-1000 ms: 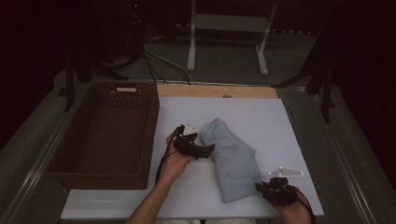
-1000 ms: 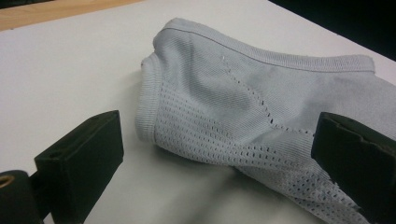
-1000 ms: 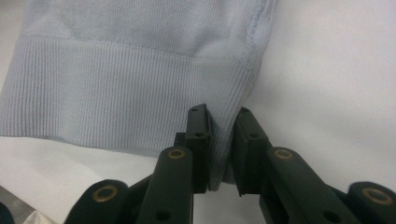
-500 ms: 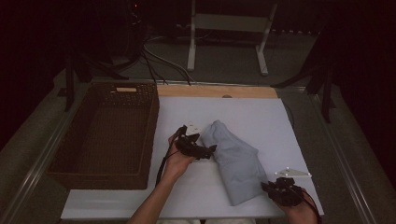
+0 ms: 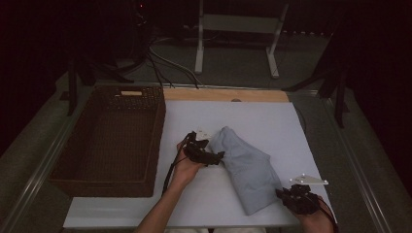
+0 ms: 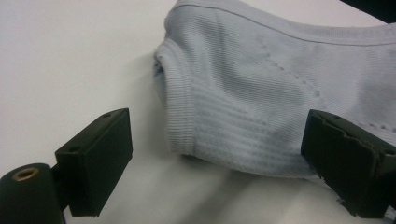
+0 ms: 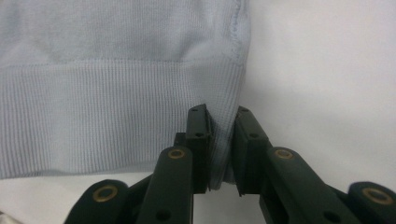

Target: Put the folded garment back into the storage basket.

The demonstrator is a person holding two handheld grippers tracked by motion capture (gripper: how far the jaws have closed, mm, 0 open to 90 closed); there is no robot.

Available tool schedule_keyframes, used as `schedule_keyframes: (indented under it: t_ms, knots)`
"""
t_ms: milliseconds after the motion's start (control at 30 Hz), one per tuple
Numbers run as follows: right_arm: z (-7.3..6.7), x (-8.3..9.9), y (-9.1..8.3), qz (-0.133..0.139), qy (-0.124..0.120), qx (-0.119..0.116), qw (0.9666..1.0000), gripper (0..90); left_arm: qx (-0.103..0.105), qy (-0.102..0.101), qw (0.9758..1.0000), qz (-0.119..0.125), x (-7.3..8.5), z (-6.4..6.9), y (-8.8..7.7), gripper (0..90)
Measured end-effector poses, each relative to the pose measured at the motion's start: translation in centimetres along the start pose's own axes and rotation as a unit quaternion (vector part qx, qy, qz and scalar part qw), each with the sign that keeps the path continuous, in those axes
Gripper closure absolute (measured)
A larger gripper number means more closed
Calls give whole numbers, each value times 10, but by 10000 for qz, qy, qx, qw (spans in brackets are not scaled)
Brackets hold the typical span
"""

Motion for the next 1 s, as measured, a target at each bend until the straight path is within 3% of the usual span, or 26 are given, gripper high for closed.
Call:
schedule_keyframes:
  t_ms: [200, 333, 467, 533, 733, 933, 1000]
  knots:
    - [7, 2, -3, 26, 89, 37, 10000, 791, 16, -30, 9998, -186, 4, 4, 5, 125]
    - [10, 3, -5, 52, 139, 42, 9999, 791, -71, 66, 9995, -302, 8, 9, 9, 127]
    - [11, 3, -6, 62, 163, 34, 9998, 791, -192, 55, 9991, -367, 9, 10, 11, 189]
    - [11, 3, -6, 65, 168, 32, 9998, 790, -272, 18, 9989, -385, 9, 9, 11, 273]
    - [11, 3, -6, 66, 163, 37, 9998, 790, -345, 26, 9985, -436, 10, 6, 11, 371]
    - [11, 3, -6, 70, 167, 35, 9998, 791, -283, 160, 9979, -561, 12, 8, 12, 708]
    - [11, 3, -6, 68, 167, 35, 9998, 791, -286, 166, 9974, -635, 14, 8, 13, 769]
Point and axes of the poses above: each handheld gripper's, and its own axes: y roughly forward along the jaws, x roughly out of its underside, z roughly to its right, the point moved 8 cm from there along y, roughly forward along the jaws, and after that the axes turned 7 degrees about -x, right-handed, at the moved point
